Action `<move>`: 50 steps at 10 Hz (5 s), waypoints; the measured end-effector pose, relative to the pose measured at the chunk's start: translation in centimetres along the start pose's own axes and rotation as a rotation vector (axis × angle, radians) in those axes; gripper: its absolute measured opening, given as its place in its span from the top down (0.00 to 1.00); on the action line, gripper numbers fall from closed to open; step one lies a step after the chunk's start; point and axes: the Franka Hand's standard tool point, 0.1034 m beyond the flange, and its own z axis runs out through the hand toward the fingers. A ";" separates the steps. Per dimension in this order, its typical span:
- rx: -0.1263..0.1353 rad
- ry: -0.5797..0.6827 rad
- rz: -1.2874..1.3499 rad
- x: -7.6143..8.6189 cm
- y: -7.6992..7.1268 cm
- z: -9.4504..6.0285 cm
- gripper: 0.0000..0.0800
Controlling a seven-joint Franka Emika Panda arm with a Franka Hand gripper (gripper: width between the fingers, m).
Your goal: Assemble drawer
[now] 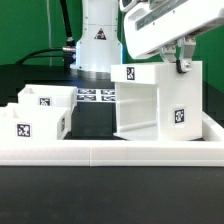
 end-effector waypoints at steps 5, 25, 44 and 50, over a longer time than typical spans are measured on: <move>0.039 0.014 0.278 0.5 -0.7 0.4 0.93; 0.067 0.052 -0.098 6.6 -0.1 -5.5 0.19; -0.103 -0.218 -0.790 12.7 8.7 -3.0 0.19; -0.184 -0.200 -0.926 13.0 9.8 -1.8 0.19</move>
Offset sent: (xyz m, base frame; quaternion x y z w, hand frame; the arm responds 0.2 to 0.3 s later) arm 0.0012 -0.0018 -0.0073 0.0043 -0.0212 0.1610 0.9867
